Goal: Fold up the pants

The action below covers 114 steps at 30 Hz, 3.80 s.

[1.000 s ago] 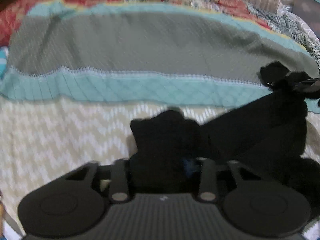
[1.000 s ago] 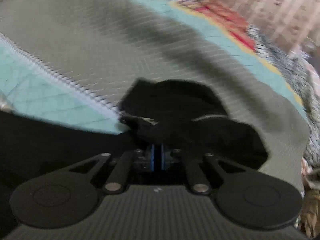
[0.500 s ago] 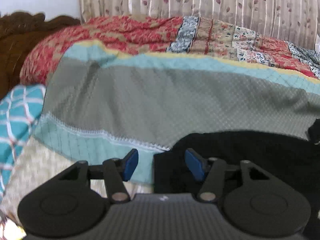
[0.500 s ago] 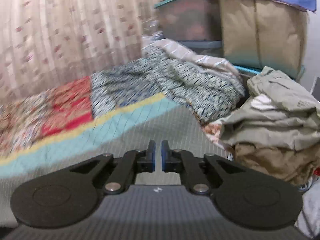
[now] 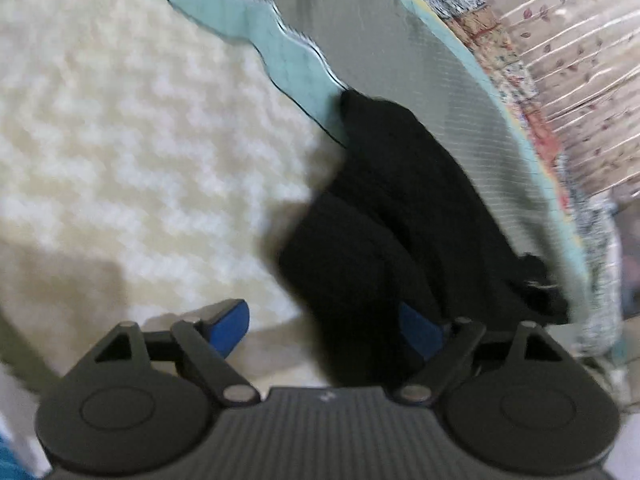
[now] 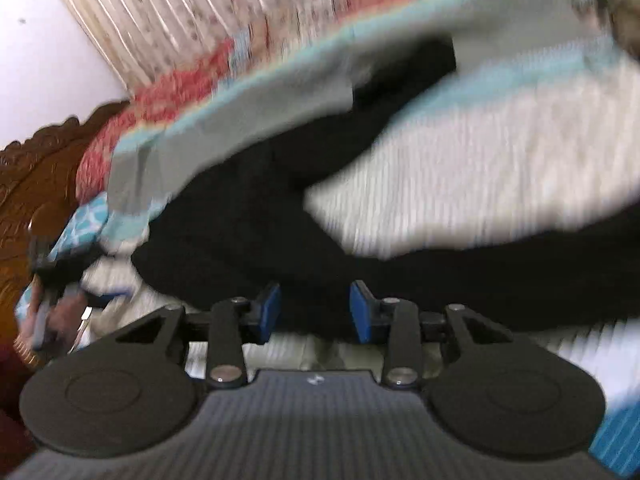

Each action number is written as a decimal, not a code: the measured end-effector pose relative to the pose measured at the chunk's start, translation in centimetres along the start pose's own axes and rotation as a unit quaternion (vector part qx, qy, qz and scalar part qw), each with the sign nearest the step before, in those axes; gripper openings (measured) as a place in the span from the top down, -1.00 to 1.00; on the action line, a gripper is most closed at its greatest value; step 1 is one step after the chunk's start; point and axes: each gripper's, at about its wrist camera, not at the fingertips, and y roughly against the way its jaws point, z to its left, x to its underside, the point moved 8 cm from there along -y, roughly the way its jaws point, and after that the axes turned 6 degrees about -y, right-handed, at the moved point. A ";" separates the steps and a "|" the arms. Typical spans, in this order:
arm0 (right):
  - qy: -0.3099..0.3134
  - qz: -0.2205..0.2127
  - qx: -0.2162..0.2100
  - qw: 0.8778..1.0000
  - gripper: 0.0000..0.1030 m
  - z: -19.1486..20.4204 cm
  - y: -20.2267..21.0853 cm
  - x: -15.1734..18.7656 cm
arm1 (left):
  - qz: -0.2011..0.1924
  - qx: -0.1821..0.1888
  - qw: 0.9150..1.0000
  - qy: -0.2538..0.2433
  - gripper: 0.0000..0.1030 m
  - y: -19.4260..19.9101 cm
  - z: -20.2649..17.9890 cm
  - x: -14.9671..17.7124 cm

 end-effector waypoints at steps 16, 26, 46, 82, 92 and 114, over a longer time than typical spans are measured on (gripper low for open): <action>-0.270 -0.103 0.062 0.955 0.75 -9.7 2.2 -4.1 | -0.065 0.005 0.997 0.046 0.62 12.7 2.0 2.6; -0.126 -0.036 0.084 0.988 0.43 -3.8 6.6 1.8 | -0.041 -0.104 0.989 0.101 0.60 15.8 10.7 7.9; -0.353 -0.222 0.105 0.903 0.90 -19.7 13.6 -2.4 | -0.030 -0.132 0.986 0.102 0.56 15.3 10.8 6.8; -0.215 -0.305 0.277 0.885 0.78 -20.4 18.5 -11.6 | -0.010 -0.123 0.990 0.062 0.56 16.3 8.8 6.5; -0.182 -0.297 0.435 0.830 0.22 -23.4 21.4 -7.0 | -0.029 -0.176 0.984 0.000 0.00 19.0 10.1 9.2; 0.457 -0.011 0.203 0.866 0.00 7.0 -26.0 -19.4 | -0.066 -0.201 0.948 -0.239 -0.51 -4.3 -2.1 -6.2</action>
